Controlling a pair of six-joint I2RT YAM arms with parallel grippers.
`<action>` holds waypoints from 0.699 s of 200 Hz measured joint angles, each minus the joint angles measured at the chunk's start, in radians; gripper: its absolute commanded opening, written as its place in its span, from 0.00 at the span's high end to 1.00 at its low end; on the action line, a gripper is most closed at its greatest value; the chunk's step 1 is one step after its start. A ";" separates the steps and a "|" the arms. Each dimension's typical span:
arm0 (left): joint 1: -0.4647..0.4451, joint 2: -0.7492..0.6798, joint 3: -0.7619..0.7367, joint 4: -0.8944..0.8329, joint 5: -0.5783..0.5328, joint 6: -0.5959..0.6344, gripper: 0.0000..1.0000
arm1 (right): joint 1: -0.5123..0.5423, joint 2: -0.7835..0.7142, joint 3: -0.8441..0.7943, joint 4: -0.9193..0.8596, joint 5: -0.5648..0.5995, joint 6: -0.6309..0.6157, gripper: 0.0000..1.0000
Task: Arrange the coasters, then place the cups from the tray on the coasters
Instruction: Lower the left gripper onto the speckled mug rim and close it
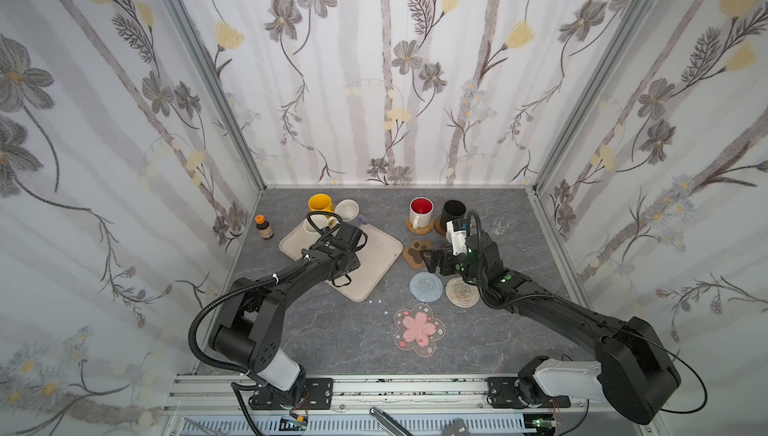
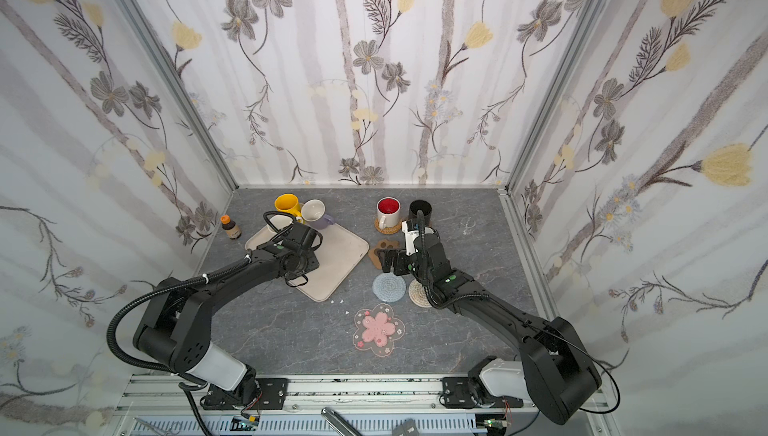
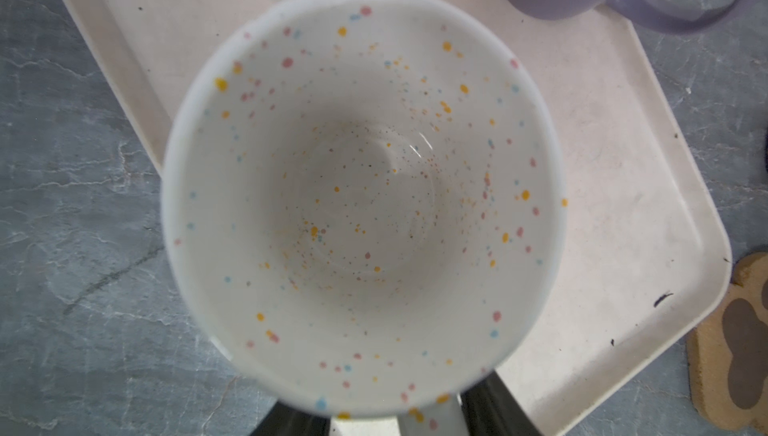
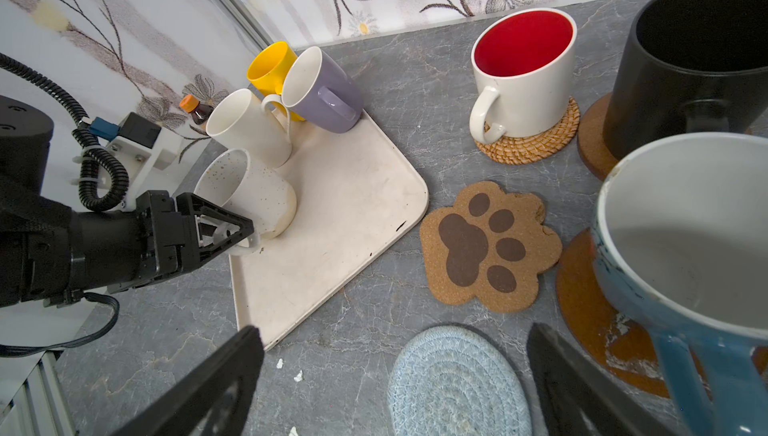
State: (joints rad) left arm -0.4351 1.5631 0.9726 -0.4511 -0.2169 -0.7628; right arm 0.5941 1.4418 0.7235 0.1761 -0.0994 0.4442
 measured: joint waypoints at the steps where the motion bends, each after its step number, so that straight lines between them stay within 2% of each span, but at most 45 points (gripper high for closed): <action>1: 0.001 -0.001 -0.001 0.000 0.000 0.000 0.58 | 0.000 0.000 0.000 0.000 0.000 0.000 0.00; 14: 0.008 -0.010 -0.011 0.000 0.002 0.008 0.58 | 0.000 0.004 0.000 0.000 -0.001 0.000 0.00; 34: 0.023 -0.011 -0.022 0.000 0.002 0.030 0.53 | 0.000 0.006 0.000 0.000 -0.004 0.000 0.00; 70: 0.044 0.007 -0.024 0.000 0.002 0.060 0.54 | 0.000 0.012 0.000 0.000 -0.007 0.000 0.00; 140: 0.061 0.068 0.019 -0.003 0.000 0.116 0.75 | 0.000 0.026 0.004 0.000 -0.010 0.000 0.00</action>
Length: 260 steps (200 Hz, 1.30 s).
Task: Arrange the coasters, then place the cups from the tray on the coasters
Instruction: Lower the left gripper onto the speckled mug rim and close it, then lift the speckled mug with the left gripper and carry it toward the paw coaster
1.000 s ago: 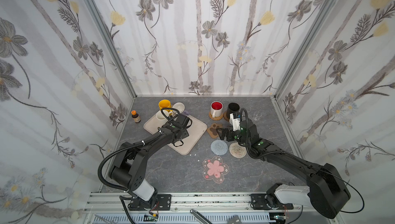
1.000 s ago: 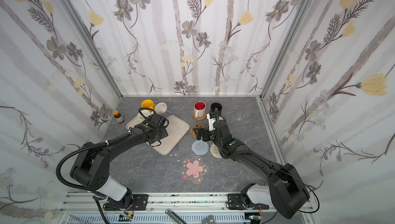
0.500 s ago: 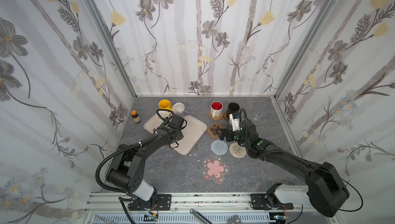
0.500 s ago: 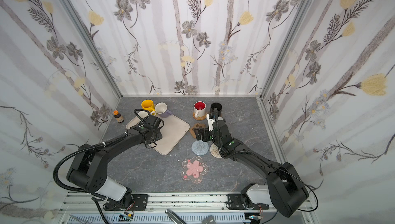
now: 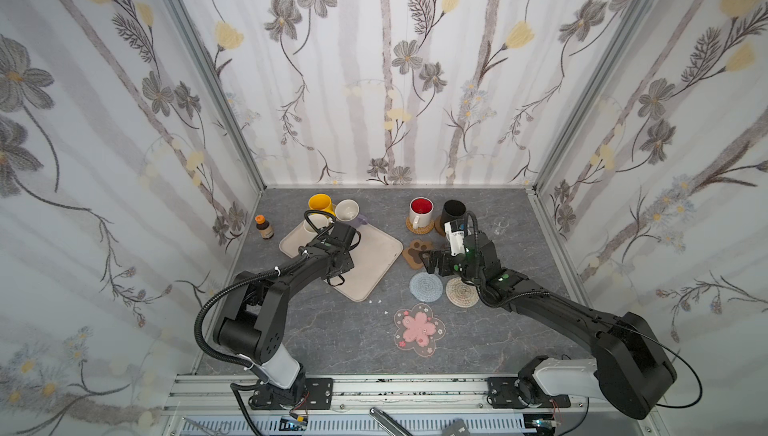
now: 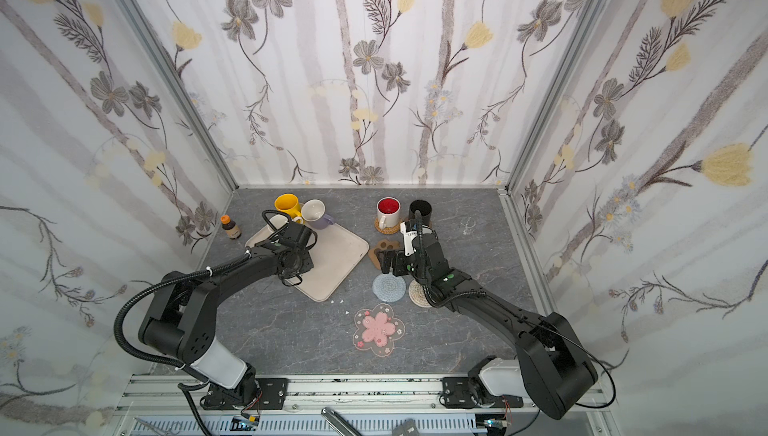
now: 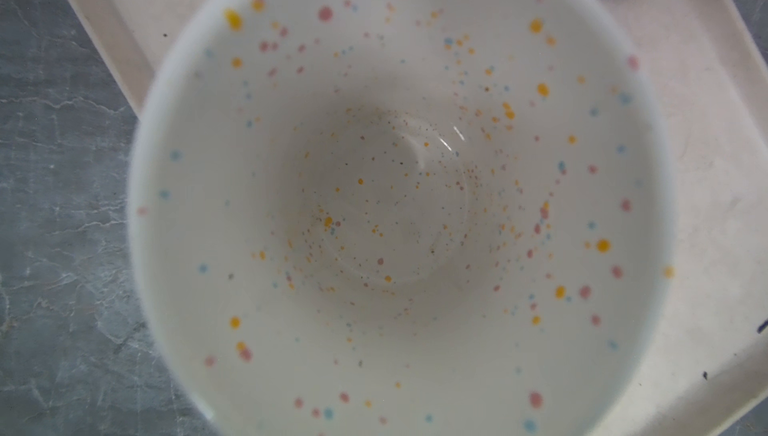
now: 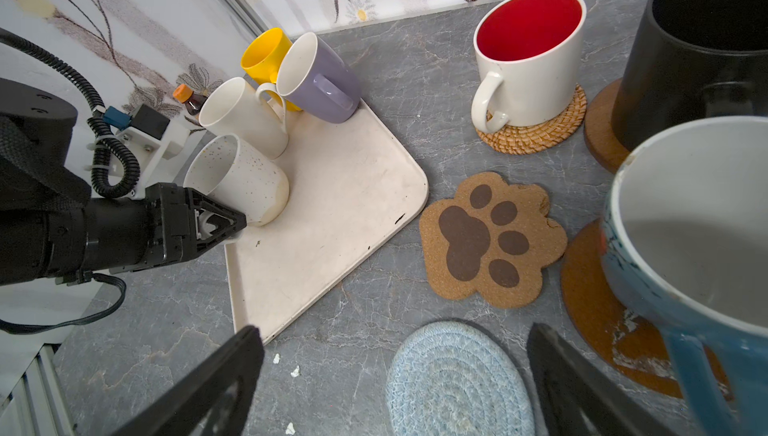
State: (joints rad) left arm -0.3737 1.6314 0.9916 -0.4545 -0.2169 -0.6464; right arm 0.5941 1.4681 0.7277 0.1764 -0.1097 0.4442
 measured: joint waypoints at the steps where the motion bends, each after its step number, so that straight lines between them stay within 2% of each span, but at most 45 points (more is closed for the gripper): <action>1: 0.000 0.001 0.000 0.000 0.000 0.001 0.75 | 0.000 0.000 0.000 0.000 0.000 0.000 0.00; 83: 0.003 0.022 0.036 -0.007 0.025 0.087 1.00 | -0.003 0.002 0.005 0.000 0.000 0.000 0.00; 137: -0.025 -0.072 0.037 -0.035 0.087 0.155 1.00 | -0.048 -0.013 -0.002 0.001 -0.018 0.000 0.00; 178: -0.102 -0.116 0.084 -0.043 0.126 0.210 1.00 | -0.098 -0.047 -0.028 0.008 -0.067 0.012 0.00; 217: -0.192 -0.105 0.156 -0.043 0.146 0.252 1.00 | -0.151 -0.094 -0.068 0.026 -0.104 0.041 0.00; 260: -0.253 -0.018 0.243 -0.044 0.150 0.266 1.00 | -0.228 -0.178 -0.132 0.068 -0.103 0.084 0.00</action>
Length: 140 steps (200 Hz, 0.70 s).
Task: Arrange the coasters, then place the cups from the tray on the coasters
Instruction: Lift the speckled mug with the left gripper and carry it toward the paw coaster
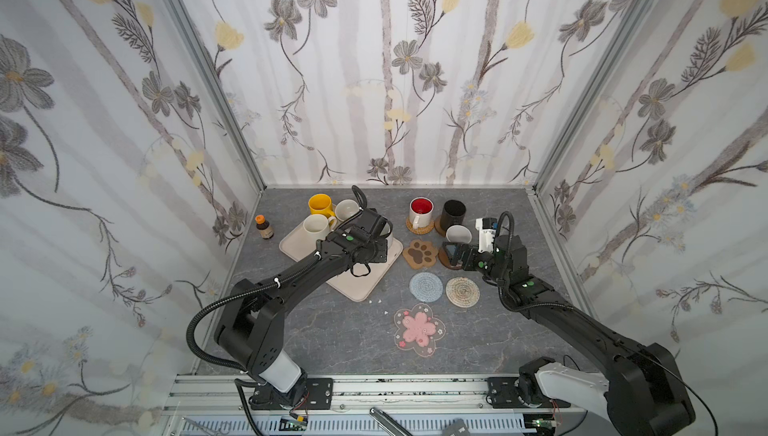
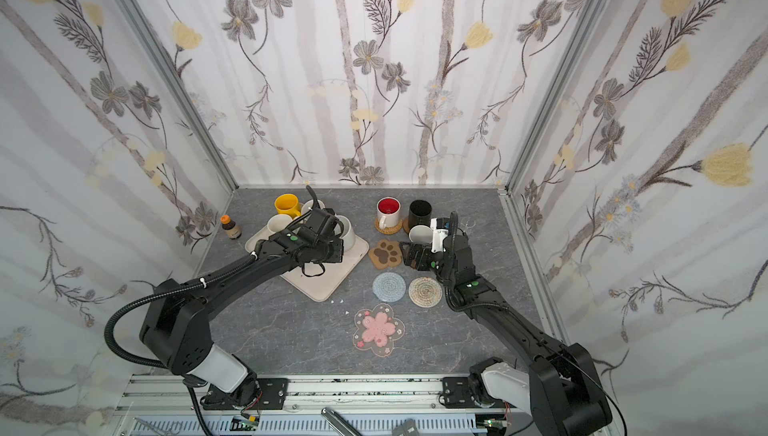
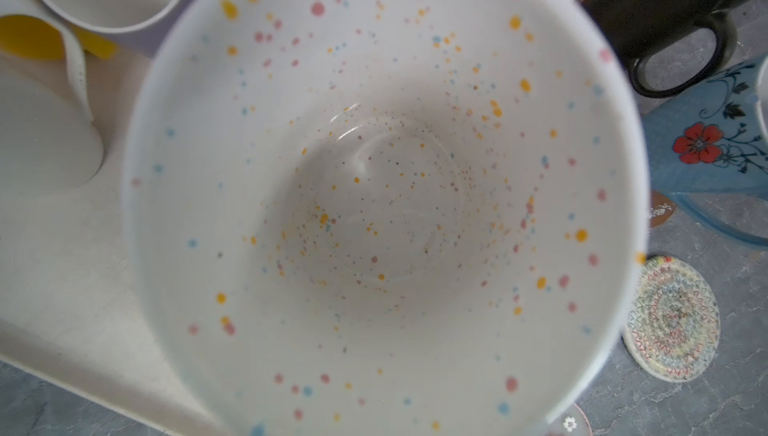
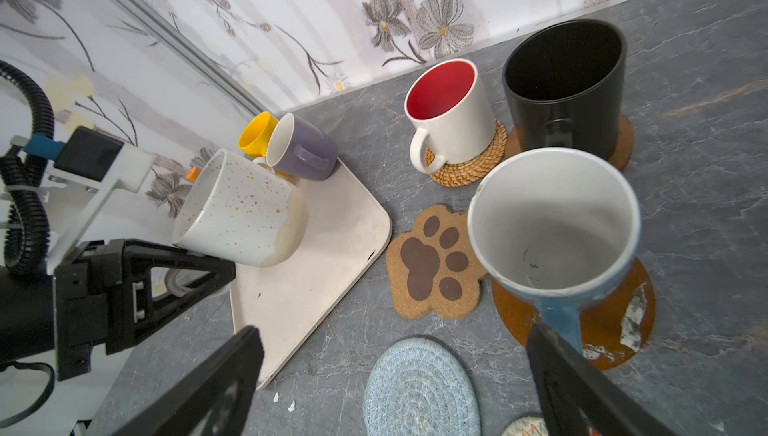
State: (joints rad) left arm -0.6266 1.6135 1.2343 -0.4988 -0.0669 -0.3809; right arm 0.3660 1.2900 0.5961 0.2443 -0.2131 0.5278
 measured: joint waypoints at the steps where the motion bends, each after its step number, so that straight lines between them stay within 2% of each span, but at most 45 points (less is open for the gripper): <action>1: -0.001 0.002 0.002 0.000 0.000 0.000 1.00 | -0.003 -0.003 -0.003 0.002 0.000 0.003 0.00; 60: -0.072 0.162 0.164 -0.006 0.012 0.011 1.00 | -0.120 -0.061 -0.100 0.077 -0.017 0.101 0.00; 140: -0.140 0.306 0.261 -0.006 0.037 0.037 1.00 | -0.152 -0.061 -0.116 0.118 -0.043 0.137 0.00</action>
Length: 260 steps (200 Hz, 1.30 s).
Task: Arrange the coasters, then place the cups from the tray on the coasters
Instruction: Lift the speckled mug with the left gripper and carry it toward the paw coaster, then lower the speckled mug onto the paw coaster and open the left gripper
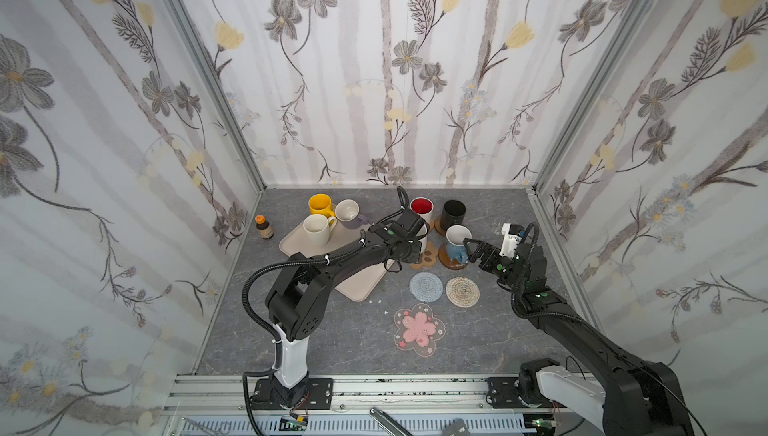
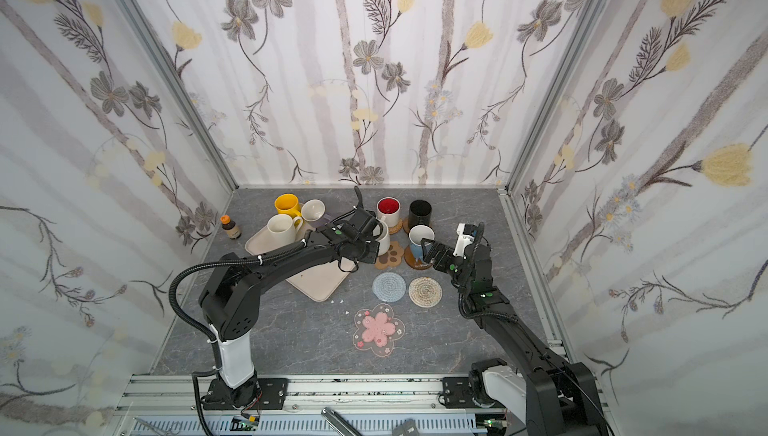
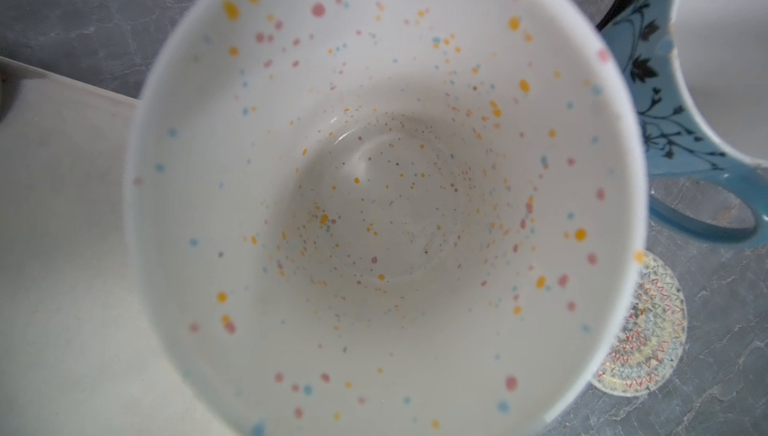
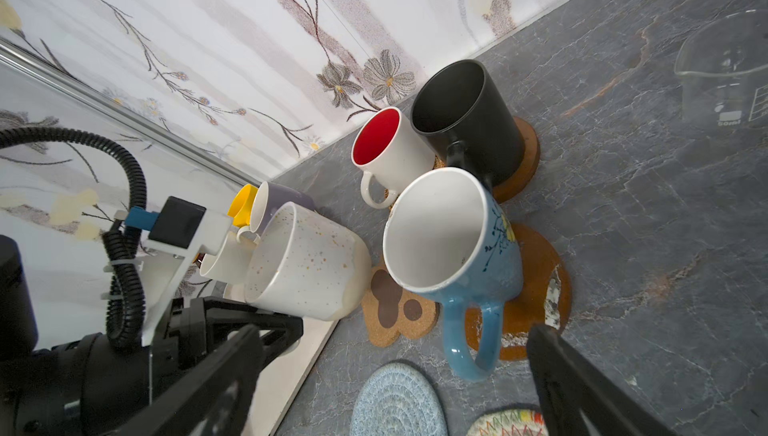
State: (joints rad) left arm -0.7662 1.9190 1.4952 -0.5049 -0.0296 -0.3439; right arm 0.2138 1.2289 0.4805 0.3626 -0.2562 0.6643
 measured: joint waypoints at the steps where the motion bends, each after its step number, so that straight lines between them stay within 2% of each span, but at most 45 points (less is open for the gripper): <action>1: -0.001 0.001 0.000 0.000 0.000 0.000 1.00 | 0.000 0.000 0.000 0.000 0.000 0.000 0.00; 260: -0.010 0.166 0.130 0.000 0.014 -0.001 1.00 | -0.005 0.012 -0.010 0.023 -0.030 0.013 0.00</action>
State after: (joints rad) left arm -0.7761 2.0850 1.6257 -0.5049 -0.0154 -0.3450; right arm 0.2092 1.2411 0.4706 0.3859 -0.2863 0.6769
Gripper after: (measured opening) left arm 0.180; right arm 0.995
